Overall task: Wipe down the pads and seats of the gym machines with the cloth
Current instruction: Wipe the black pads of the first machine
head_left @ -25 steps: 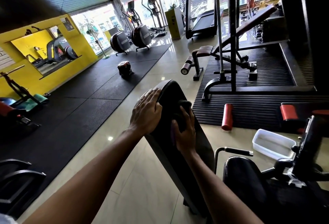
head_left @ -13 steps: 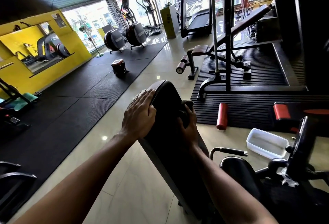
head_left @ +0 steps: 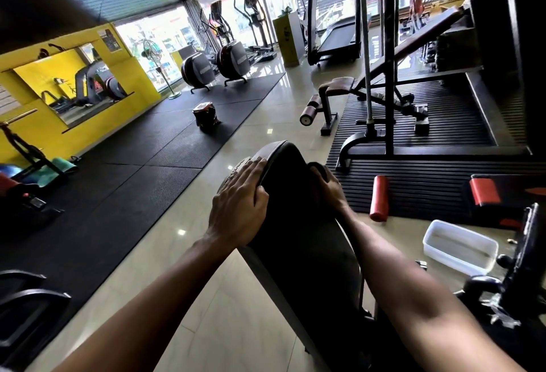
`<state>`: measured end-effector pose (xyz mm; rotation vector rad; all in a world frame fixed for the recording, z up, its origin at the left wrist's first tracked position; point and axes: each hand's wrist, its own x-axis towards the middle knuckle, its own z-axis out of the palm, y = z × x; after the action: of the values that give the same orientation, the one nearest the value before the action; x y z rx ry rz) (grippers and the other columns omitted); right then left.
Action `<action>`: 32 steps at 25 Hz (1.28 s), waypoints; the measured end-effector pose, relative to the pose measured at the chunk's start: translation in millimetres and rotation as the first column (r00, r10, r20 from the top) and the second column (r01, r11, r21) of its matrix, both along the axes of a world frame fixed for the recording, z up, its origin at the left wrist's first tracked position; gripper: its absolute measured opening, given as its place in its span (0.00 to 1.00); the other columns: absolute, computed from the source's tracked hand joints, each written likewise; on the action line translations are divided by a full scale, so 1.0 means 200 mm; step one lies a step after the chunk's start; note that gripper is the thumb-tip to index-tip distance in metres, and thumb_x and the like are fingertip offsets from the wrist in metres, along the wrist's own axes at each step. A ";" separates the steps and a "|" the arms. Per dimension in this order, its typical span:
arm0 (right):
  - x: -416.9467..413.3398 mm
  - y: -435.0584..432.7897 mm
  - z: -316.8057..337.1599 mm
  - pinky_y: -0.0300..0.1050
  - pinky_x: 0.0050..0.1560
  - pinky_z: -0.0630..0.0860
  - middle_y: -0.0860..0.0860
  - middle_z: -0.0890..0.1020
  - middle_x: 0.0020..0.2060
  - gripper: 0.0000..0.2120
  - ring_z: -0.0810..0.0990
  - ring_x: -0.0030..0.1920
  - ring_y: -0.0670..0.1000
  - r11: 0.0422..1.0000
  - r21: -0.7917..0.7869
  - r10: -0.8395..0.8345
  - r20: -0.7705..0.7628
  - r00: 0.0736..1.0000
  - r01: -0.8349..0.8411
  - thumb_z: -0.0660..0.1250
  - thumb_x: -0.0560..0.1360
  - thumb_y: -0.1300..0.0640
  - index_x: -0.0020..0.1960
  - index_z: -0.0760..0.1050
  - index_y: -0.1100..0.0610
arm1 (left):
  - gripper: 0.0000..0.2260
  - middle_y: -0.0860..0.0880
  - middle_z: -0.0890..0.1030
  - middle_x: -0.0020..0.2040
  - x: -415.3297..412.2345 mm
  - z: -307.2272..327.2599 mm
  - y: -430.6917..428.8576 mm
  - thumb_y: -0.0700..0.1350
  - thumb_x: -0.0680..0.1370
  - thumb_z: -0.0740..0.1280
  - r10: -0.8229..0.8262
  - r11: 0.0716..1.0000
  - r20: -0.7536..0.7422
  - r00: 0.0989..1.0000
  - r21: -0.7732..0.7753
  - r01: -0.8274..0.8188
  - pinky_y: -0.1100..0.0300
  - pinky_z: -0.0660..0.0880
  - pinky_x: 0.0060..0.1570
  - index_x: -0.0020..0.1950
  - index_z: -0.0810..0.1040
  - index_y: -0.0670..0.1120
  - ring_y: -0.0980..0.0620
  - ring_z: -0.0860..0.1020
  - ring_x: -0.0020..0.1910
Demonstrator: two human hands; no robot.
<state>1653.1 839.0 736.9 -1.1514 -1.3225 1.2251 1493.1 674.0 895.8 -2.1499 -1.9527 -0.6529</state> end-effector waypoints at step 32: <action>-0.21 -0.64 -0.07 0.51 0.74 0.66 0.49 0.71 0.72 0.19 0.70 0.72 0.51 0.951 -0.062 -0.310 -0.202 0.929 0.304 0.62 0.81 0.41 0.69 0.73 0.43 | 0.32 0.48 0.58 0.81 -0.03 0.03 -0.01 0.52 0.77 0.49 -0.077 0.991 -0.003 0.997 -0.109 0.076 0.58 0.47 0.79 0.81 0.57 0.47 0.52 0.54 0.80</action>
<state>1611.3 710.1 722.5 -1.1647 -0.9290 1.1028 1487.7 671.9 901.0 -2.2972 -1.9535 -0.5623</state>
